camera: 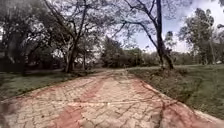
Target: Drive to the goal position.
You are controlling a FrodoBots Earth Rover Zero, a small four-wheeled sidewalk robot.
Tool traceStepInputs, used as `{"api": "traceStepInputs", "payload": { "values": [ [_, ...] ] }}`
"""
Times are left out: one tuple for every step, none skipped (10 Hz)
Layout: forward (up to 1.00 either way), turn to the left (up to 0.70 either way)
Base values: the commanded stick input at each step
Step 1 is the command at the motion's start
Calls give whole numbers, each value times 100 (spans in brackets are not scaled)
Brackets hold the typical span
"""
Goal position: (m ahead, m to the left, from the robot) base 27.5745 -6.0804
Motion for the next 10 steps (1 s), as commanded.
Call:
{"api": "traceStepInputs", "payload": {
  "values": [
    [70,0],
    [70,0],
    [70,0],
    [70,0],
    [70,0],
    [70,0],
    [70,0],
    [70,0],
    [70,0],
    [70,0]
  ]
}}
